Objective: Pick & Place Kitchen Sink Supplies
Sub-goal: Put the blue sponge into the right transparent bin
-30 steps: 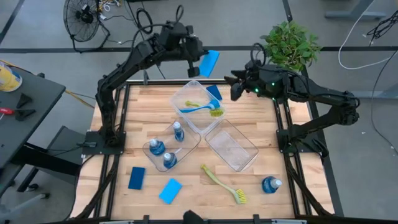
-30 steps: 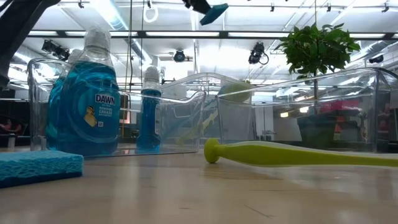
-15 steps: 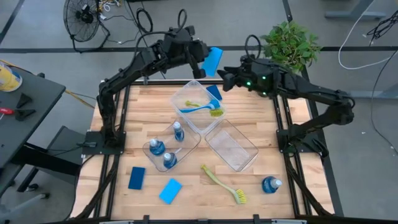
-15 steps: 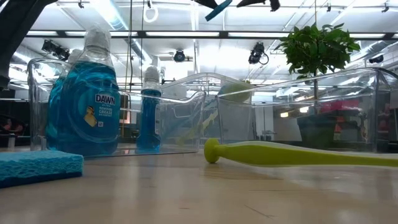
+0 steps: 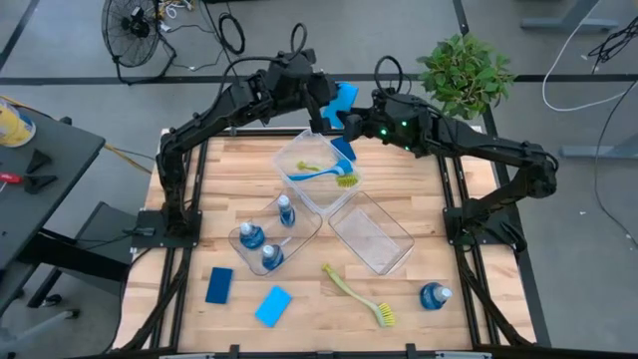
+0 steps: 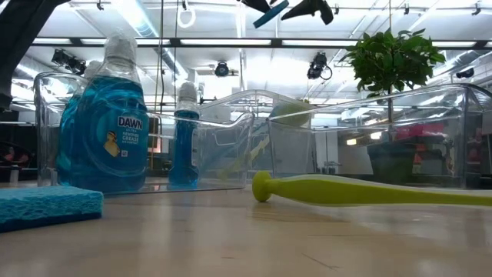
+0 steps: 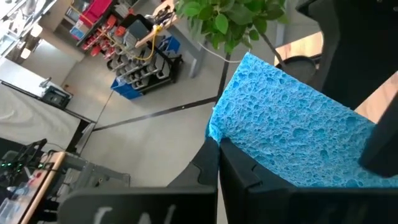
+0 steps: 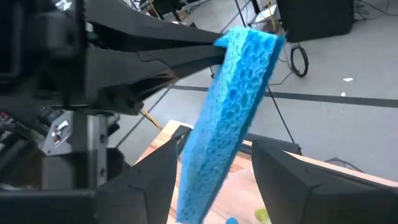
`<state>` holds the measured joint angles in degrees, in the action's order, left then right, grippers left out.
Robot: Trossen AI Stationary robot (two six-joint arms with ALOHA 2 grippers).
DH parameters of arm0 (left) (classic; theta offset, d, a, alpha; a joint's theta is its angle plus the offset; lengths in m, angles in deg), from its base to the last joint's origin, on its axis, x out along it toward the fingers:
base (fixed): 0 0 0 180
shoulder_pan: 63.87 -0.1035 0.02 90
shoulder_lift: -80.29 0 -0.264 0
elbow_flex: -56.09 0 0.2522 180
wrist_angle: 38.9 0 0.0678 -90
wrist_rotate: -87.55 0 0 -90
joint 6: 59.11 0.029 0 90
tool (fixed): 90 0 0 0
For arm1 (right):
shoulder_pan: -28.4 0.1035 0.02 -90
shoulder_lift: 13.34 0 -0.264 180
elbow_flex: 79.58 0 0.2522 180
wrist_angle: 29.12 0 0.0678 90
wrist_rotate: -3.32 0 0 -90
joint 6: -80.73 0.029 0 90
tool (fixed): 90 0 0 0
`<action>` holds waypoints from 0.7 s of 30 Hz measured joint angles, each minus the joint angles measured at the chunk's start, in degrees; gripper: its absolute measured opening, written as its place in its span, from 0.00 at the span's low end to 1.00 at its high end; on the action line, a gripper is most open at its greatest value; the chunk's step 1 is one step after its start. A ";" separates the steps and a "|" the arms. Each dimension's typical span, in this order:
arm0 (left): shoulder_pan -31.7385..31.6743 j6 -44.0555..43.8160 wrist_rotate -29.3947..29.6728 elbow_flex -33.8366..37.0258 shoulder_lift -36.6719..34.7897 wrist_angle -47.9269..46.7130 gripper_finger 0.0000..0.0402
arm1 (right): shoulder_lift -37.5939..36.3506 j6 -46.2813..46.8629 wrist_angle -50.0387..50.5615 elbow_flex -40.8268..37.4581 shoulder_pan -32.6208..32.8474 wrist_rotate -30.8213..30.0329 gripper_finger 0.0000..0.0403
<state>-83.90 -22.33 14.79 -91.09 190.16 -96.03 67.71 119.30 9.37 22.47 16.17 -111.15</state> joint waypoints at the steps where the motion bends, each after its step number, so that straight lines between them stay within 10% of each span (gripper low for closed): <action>1: 0.08 0.17 0.53 0.00 0.00 -0.23 0.01 | 0.09 0.00 0.22 0.00 -0.04 0.02 0.52; 21: 0.02 0.54 -5.46 0.00 0.00 -2.31 0.01 | 0.01 0.95 0.51 -0.02 -0.02 5.40 0.36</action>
<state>-83.88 -21.79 9.32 -91.09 190.16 -98.34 67.72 120.25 9.88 22.45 16.15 -105.76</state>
